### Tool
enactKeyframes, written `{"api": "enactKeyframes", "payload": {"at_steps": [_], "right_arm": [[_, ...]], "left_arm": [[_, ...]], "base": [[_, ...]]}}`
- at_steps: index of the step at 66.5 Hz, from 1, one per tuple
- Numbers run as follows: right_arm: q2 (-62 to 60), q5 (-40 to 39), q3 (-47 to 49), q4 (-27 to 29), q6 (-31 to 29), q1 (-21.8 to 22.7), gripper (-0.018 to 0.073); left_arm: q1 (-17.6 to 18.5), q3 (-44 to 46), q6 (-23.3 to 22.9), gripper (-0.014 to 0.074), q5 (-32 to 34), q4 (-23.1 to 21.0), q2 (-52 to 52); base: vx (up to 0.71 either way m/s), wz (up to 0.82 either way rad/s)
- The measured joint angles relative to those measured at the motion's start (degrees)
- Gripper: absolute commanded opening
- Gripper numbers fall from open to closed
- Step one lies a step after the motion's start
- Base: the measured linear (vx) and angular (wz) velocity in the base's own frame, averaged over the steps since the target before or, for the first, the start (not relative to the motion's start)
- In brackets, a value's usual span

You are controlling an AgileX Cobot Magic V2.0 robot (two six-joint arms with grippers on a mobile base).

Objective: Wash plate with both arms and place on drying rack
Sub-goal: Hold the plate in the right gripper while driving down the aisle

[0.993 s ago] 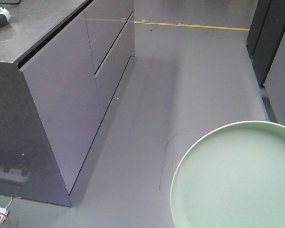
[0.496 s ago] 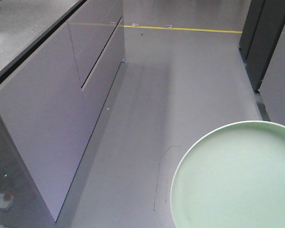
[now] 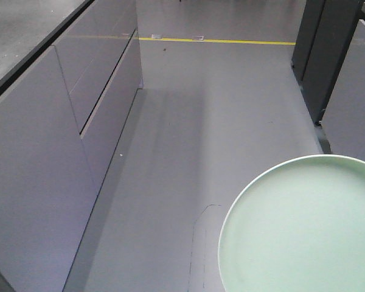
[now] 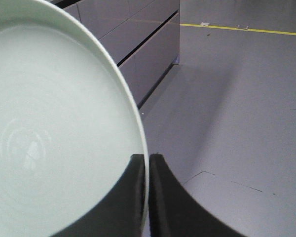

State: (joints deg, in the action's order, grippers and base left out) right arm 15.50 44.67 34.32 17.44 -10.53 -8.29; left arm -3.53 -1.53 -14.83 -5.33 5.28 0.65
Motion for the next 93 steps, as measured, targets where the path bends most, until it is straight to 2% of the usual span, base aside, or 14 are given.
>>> {"api": "enactKeyframes", "payload": {"at_steps": [93], "right_arm": [[0.0, 0.0, 0.0, 0.0, 0.0, 0.0, -0.0005]], "left_arm": [[0.0, 0.0, 0.0, -0.0006, 0.0, 0.0, 0.0]], "base": [[0.32, -0.07]]}}
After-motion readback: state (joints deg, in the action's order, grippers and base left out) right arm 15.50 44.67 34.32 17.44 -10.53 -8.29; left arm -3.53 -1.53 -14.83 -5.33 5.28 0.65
